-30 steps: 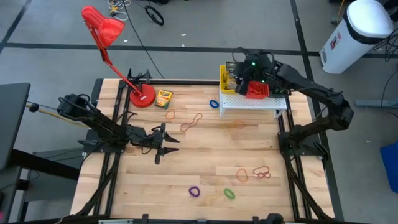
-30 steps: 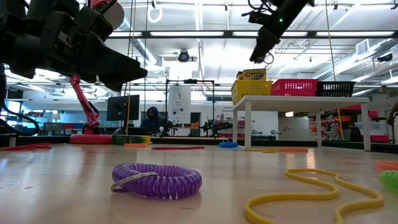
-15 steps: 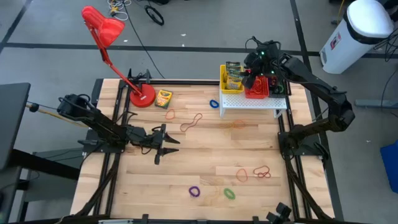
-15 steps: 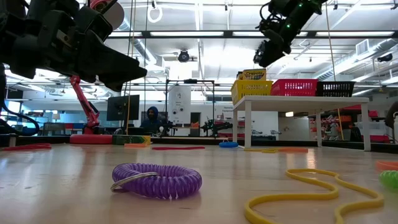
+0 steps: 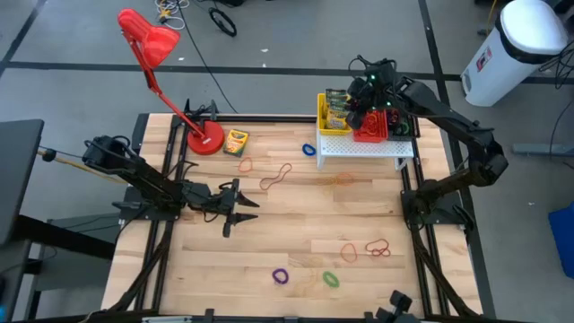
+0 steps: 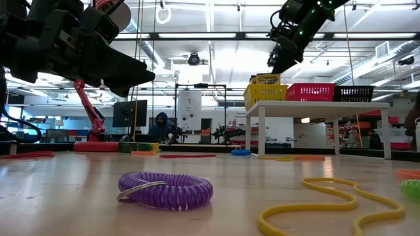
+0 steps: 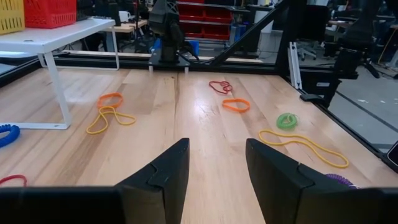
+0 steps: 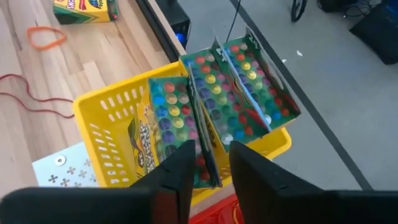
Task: Pick & Place Office Desk Supplies
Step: Put the yellow crayon box on the yellow basket
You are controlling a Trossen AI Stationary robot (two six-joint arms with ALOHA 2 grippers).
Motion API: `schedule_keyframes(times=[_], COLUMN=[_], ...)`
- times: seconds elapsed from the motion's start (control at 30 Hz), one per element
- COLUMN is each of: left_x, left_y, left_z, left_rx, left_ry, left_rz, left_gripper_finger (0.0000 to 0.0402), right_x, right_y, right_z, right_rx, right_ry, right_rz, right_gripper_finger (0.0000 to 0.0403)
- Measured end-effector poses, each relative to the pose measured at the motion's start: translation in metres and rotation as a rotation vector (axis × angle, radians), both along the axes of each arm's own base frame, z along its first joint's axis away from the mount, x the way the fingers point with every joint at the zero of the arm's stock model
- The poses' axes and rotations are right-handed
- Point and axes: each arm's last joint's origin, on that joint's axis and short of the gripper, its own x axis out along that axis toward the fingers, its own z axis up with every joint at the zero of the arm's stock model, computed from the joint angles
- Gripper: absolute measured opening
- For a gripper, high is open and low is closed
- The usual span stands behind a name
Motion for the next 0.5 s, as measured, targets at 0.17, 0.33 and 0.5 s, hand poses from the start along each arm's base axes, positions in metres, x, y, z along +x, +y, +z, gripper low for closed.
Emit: schedule_keyframes(times=[0.17,0.33,0.5], left_x=[0.0,0.0,0.0], left_y=[0.0,0.0,0.004], left_z=[0.0,0.0,0.005], left_rx=[0.004,0.003,-0.028], left_ry=[-0.001,-0.002,-0.054], left_rz=[0.0,0.0,0.133], left_gripper_finger=[0.0165,0.0165,0.0152], right_x=[0.0,0.006,0.013], right_y=[0.0,0.003,0.012], right_z=[0.0,0.002,0.01], right_rx=[-0.006,-0.047,-0.158], right_ry=[0.006,0.0,-0.003], right_rz=[0.011,0.063,0.162], right_gripper_finger=[0.0036,0.0013,0.0005])
